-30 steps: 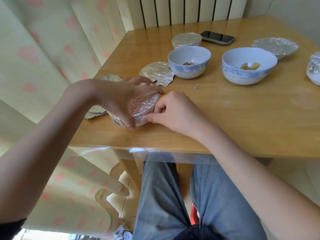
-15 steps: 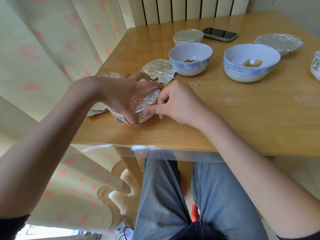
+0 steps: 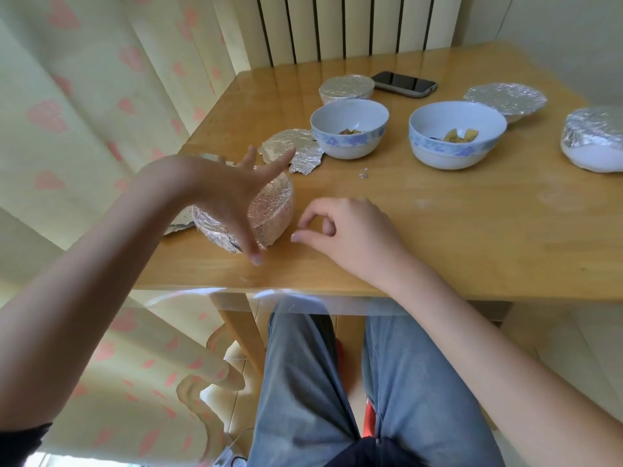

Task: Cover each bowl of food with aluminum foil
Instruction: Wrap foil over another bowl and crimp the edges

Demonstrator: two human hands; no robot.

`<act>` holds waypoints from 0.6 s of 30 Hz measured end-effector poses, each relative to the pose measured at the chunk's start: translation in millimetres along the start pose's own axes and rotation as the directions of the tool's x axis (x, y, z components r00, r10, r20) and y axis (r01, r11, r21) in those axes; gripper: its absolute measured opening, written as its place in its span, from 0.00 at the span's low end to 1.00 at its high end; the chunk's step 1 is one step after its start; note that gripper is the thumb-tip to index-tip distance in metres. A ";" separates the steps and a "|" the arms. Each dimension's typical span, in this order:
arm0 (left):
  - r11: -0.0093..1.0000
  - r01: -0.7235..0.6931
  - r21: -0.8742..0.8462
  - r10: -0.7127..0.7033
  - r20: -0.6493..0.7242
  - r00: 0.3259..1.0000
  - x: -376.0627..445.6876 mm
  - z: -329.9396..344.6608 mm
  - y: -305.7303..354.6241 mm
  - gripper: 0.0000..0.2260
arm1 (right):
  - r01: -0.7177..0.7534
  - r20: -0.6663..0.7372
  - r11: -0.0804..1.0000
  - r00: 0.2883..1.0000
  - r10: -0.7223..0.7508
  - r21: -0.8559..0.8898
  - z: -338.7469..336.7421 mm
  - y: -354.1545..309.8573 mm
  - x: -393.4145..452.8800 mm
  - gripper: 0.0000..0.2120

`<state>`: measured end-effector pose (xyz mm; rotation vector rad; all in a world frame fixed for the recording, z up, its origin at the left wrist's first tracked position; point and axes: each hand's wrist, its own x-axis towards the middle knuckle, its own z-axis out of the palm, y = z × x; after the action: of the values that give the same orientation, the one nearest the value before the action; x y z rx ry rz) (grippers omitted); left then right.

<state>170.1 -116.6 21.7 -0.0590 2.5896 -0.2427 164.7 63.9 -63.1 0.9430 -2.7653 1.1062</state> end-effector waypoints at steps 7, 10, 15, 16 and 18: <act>0.991 -0.134 0.020 0.133 0.029 0.991 1.3 3.3 -13.8 0.65 | 0.009 -0.036 0.976 0.999 -0.017 -0.215 17.6 -33.5 -3.6 0.26; 0.984 -0.177 0.006 0.177 -0.013 0.984 3.2 5.0 -15.2 0.62 | 0.019 -0.082 0.966 0.996 -0.042 -0.259 23.3 -37.1 -2.4 0.27; 0.985 -0.165 0.044 0.166 -0.023 0.986 4.5 4.1 -14.3 0.62 | 0.034 -0.099 0.965 0.993 -0.062 -0.259 26.8 -37.2 -0.6 0.22; 0.986 -0.162 0.044 0.163 -0.024 0.986 4.5 4.2 -14.5 0.62 | 0.038 -0.087 0.969 0.994 -0.061 -0.245 24.9 -36.0 1.2 0.21; 0.986 -0.160 0.044 0.161 -0.028 0.987 4.6 4.8 -15.4 0.62 | 0.042 -0.068 0.971 0.996 -0.060 -0.235 20.4 -33.9 6.0 0.20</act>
<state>168.5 -132.9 18.2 0.1693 2.6029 -0.2398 182.2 28.5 -55.9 0.9174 -2.7168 0.7692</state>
